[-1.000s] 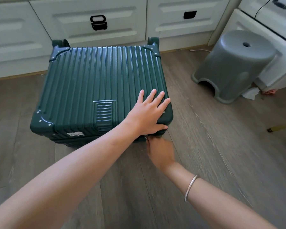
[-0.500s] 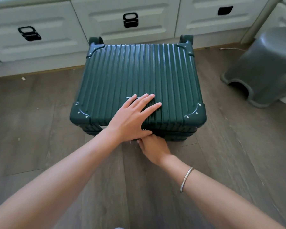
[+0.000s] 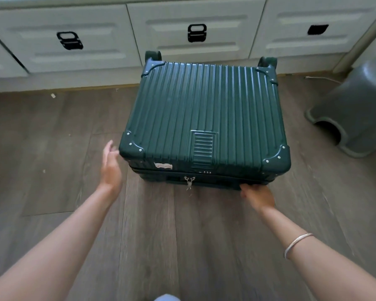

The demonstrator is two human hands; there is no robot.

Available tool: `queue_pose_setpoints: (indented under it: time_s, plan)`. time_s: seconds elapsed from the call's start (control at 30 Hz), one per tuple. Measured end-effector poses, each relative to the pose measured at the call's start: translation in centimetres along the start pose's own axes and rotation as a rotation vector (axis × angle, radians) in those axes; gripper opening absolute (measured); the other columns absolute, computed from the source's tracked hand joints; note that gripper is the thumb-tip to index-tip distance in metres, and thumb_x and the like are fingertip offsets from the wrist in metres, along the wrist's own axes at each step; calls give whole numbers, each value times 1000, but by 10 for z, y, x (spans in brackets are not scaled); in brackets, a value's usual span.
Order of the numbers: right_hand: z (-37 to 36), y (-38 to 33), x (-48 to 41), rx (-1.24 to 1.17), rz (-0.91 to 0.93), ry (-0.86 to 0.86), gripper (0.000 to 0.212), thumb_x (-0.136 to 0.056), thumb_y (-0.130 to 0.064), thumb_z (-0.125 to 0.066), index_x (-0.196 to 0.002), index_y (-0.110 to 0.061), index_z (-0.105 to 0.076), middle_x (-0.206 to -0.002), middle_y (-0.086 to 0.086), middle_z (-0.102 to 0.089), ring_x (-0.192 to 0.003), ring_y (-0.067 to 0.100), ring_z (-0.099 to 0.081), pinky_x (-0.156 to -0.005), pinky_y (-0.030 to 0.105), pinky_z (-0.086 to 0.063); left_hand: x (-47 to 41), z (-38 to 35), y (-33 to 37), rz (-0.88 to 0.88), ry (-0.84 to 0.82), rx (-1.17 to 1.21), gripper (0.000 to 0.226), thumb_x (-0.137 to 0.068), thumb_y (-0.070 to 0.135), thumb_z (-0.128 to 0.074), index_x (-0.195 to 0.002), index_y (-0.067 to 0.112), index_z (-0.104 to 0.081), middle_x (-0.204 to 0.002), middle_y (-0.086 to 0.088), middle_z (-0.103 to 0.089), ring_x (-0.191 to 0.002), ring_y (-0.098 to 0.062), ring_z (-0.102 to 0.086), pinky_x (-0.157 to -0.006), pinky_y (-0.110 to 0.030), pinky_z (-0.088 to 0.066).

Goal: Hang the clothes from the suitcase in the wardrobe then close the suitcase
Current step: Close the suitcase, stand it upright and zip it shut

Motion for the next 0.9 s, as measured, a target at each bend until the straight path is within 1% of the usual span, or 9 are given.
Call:
queue_pose_setpoints:
  time_s: [0.03,0.1,0.2,0.37,0.5,0.63,0.73,0.8,0.9]
  plan:
    - [8,9,-2,-71,-56,37,24,-84,-35,-61,-78,-12,-64,-102,20,-69,-101,38,-64,-87,39,-50,2,-1,-14,112,-8,63,52,-95,25,-30,-146,17,-33,-149,-10,-39,-131,-17,-39,-108,-38,-30]
    - [22,24,-3,-249,-133,109,54,-70,-36,-70,-111,-4,-56,-118,19,-60,-110,39,-59,-95,49,-49,6,-9,-31,217,-65,20,49,-93,1,-30,-141,10,-40,-141,-18,-47,-106,-16,-47,-95,-35,-38]
    - [37,7,0,-323,-64,146,68,-80,-6,-68,-138,-9,-34,-129,10,-51,-117,30,-54,-102,40,-43,10,-27,-38,233,-149,-5,54,-83,-13,-36,-132,7,-46,-133,-22,-53,-103,-21,-55,-95,-37,-41]
    - [40,-8,4,-318,48,76,61,-82,3,-67,-136,-9,-40,-127,4,-54,-113,21,-51,-99,34,-40,8,-35,-37,245,-141,-17,34,-82,-7,-49,-105,17,-54,-103,2,-61,-108,-21,-52,-92,-33,-37]
    - [39,-16,12,-435,97,39,69,-77,-4,-76,-135,-14,-41,-121,-2,-54,-108,16,-50,-102,36,-41,9,-36,-27,213,-124,15,42,-73,-8,-60,-112,5,-51,-103,-5,-62,-106,-25,-56,-83,-30,-42]
    - [68,-36,20,-413,144,53,78,-65,-27,-86,-132,-19,-47,-125,-6,-60,-113,16,-56,-101,35,-43,19,-37,-5,194,-139,20,69,-61,13,-73,-119,0,-38,-108,-4,-56,-110,-25,-55,-79,-33,-44]
    - [105,-71,23,-344,205,109,78,-58,-48,-86,-124,-20,-55,-122,-3,-63,-113,16,-59,-94,31,-47,21,-38,29,131,-135,-14,73,-59,32,-79,-112,16,-31,-106,6,-52,-114,-23,-50,-95,-44,-45]
    - [136,-103,30,-255,234,185,84,-49,-68,-79,-117,-25,-59,-121,-2,-62,-120,17,-54,-101,37,-45,20,-41,65,81,-125,-16,82,-49,46,-80,-109,24,-30,-107,8,-54,-117,-25,-50,-100,-50,-43]
    - [174,-153,45,-167,296,251,72,-62,-66,-74,-116,-20,-61,-125,7,-59,-125,26,-49,-106,41,-42,22,-42,123,-5,-102,-11,83,-52,50,-83,-110,22,-31,-106,7,-56,-111,-24,-55,-98,-50,-46]
Point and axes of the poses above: each hand's wrist, its own x-axis away from the middle knuckle, its own z-axis out of the back of the hand, y = z × x, the point moved 9 cm from there along -x, towards the middle knuckle
